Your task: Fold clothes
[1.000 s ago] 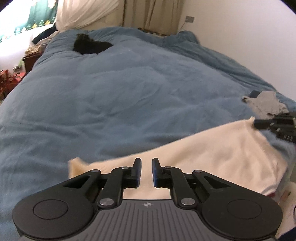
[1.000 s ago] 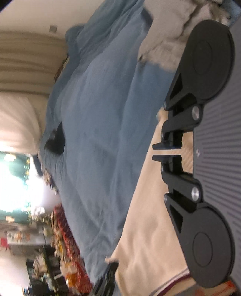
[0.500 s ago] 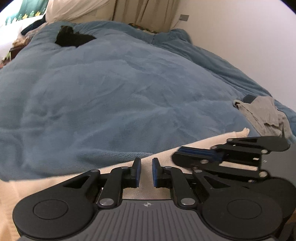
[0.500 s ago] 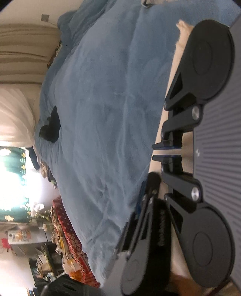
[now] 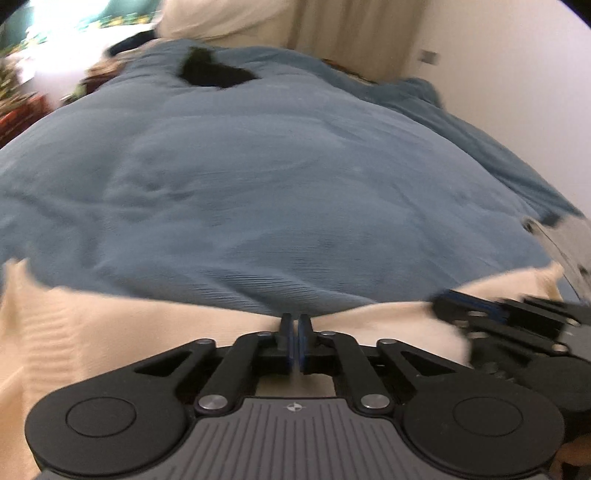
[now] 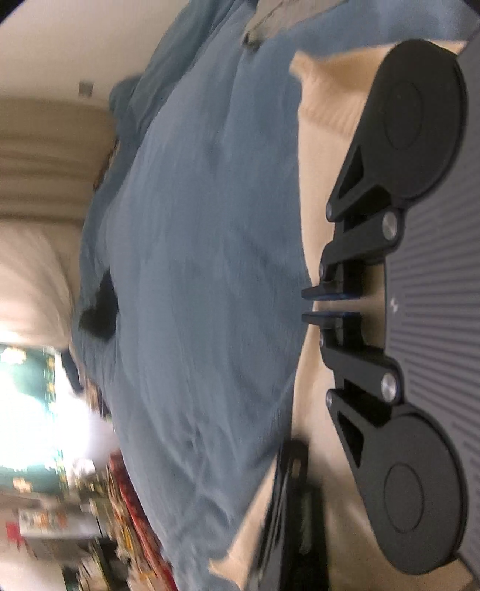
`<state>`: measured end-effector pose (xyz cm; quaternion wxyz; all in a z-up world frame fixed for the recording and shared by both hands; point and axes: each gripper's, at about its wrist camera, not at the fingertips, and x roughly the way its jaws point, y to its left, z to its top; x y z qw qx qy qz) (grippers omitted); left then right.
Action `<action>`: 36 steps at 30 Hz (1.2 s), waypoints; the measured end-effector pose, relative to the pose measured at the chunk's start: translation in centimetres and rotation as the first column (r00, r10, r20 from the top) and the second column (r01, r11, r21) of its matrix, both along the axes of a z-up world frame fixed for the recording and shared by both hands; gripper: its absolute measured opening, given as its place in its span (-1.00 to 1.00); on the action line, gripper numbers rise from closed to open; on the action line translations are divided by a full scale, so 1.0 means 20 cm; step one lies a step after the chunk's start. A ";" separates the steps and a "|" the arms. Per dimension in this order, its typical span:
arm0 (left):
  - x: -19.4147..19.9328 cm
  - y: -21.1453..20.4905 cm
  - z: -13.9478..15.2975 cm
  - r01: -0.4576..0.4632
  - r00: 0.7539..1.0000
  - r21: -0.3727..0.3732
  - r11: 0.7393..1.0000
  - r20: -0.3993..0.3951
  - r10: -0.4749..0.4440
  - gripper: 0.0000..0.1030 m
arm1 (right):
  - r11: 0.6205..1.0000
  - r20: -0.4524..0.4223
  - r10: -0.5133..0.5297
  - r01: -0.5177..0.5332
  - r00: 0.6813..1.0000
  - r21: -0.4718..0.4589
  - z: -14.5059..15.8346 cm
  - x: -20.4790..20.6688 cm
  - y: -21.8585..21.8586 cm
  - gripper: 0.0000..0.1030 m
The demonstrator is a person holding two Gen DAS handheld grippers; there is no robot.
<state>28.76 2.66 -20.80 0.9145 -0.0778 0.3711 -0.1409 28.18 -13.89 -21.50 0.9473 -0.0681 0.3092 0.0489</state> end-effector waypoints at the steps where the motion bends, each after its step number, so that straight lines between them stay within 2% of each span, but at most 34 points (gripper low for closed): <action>1: 0.00 0.03 0.00 -0.028 1.000 -0.007 1.000 -0.004 0.028 -0.94 | 1.000 0.004 -0.019 0.019 1.000 -0.001 0.00 0.00 -0.02 -0.96; 5: -0.02 0.14 0.01 -0.103 0.995 -0.011 0.995 0.000 0.103 -0.94 | 0.997 0.036 -0.069 0.071 0.997 -0.035 0.02 -0.03 -0.09 -1.00; 8: -0.04 0.21 0.03 -0.157 0.987 0.039 0.987 0.015 0.157 -0.93 | 0.992 0.057 -0.112 0.115 0.992 -0.053 0.05 -0.05 -0.16 -1.00; 17: -0.09 0.36 0.09 -0.200 0.980 -0.009 0.980 0.010 0.200 -0.94 | 0.970 0.071 -0.238 0.240 0.969 -0.032 0.13 -0.09 -0.30 -0.99; 19: -0.10 0.33 0.13 -0.182 0.983 -0.018 0.983 0.016 0.183 -0.89 | 0.977 0.088 -0.212 0.213 0.973 0.001 0.18 -0.12 -0.29 -0.88; 23: -0.06 0.20 0.22 -0.094 0.995 -0.061 0.994 0.032 0.096 -0.89 | 0.991 0.071 -0.074 0.065 0.995 0.119 0.24 -0.12 -0.17 -0.88; 26: 0.00 0.06 0.21 -0.020 0.999 -0.086 0.996 0.030 0.023 -0.89 | 0.986 0.045 0.027 -0.033 0.999 0.161 0.21 -0.07 -0.06 -0.88; 28: 0.05 -0.02 0.16 0.023 1.000 -0.103 0.994 -0.004 -0.024 -0.89 | 0.984 0.030 0.074 -0.077 0.997 0.163 0.17 -0.04 0.00 -0.89; 29: 0.07 -0.04 0.13 0.034 0.999 -0.128 0.991 -0.028 -0.038 -0.93 | 0.983 0.016 0.091 -0.092 0.996 0.161 0.15 -0.02 0.03 -0.89; 30: 0.08 -0.05 0.10 0.033 0.998 -0.149 0.988 -0.043 -0.040 -0.97 | 0.982 0.004 0.098 -0.097 0.995 0.164 0.12 0.00 0.04 -0.97; 33: 0.11 -0.06 0.03 0.020 0.997 -0.195 0.981 -0.073 -0.035 -0.93 | 0.976 -0.045 0.095 -0.084 0.994 0.200 0.03 0.04 0.03 -0.97; 36: 0.12 -0.08 -0.01 0.018 0.996 -0.138 0.990 -0.078 -0.029 -0.93 | 0.976 -0.066 0.078 -0.062 0.995 0.208 -0.03 0.07 0.02 -1.00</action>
